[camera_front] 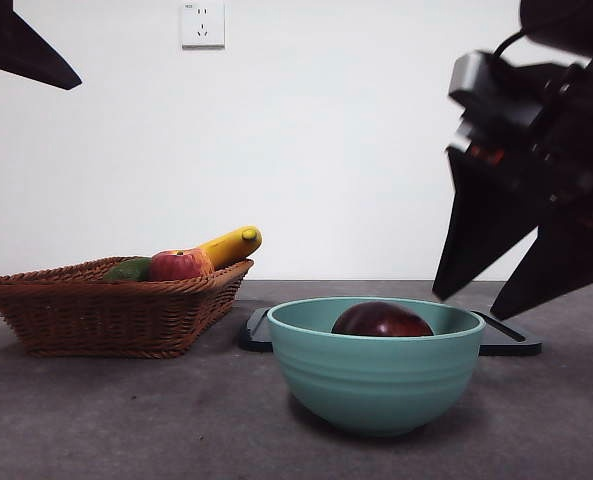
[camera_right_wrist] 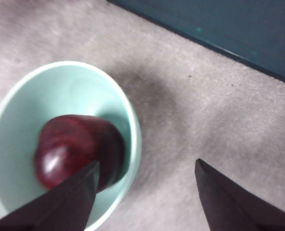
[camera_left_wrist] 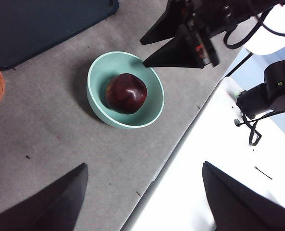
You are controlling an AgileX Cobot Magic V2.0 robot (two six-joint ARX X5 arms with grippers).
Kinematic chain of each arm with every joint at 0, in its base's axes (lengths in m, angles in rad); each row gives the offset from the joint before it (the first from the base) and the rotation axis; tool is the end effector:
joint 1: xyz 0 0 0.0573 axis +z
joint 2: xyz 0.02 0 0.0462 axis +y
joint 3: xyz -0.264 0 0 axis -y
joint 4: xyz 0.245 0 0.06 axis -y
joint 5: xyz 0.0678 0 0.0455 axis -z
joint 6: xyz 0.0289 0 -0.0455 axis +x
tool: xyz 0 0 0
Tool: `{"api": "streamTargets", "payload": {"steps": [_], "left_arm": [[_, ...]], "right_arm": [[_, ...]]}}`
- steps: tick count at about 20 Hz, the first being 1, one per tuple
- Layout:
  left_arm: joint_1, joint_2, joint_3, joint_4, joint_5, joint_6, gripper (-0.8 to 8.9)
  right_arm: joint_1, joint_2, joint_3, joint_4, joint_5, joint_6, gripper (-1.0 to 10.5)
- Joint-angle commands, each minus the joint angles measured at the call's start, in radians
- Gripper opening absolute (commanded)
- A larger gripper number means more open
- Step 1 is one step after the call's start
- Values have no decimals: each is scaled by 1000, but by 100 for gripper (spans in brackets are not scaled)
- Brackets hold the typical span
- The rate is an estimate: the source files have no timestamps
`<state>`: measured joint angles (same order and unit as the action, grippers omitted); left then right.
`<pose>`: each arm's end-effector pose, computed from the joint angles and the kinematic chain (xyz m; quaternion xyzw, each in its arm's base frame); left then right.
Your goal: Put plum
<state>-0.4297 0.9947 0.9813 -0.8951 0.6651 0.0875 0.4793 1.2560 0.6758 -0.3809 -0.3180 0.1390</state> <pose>0.1541 -0.0902 0.3102 -0.0179 0.4149 -0.4863 0.7688 0.2004 0.1144 0.1923 0.0196 0.4836 0.3114 0.8178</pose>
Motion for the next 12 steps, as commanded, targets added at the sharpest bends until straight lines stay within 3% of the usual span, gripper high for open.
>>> {"api": "streamTargets", "payload": {"steps": [1, 7, 12], "left_arm": [[-5, 5, 9, 5, 9, 5, 374], [-5, 5, 9, 5, 9, 6, 374], [-5, 5, 9, 5, 9, 9, 374]], "right_arm": [[16, 50, 3, 35, 13, 11, 251], [39, 84, 3, 90, 11, 13, 77], [61, 84, 3, 89, 8, 21, 41]]}}
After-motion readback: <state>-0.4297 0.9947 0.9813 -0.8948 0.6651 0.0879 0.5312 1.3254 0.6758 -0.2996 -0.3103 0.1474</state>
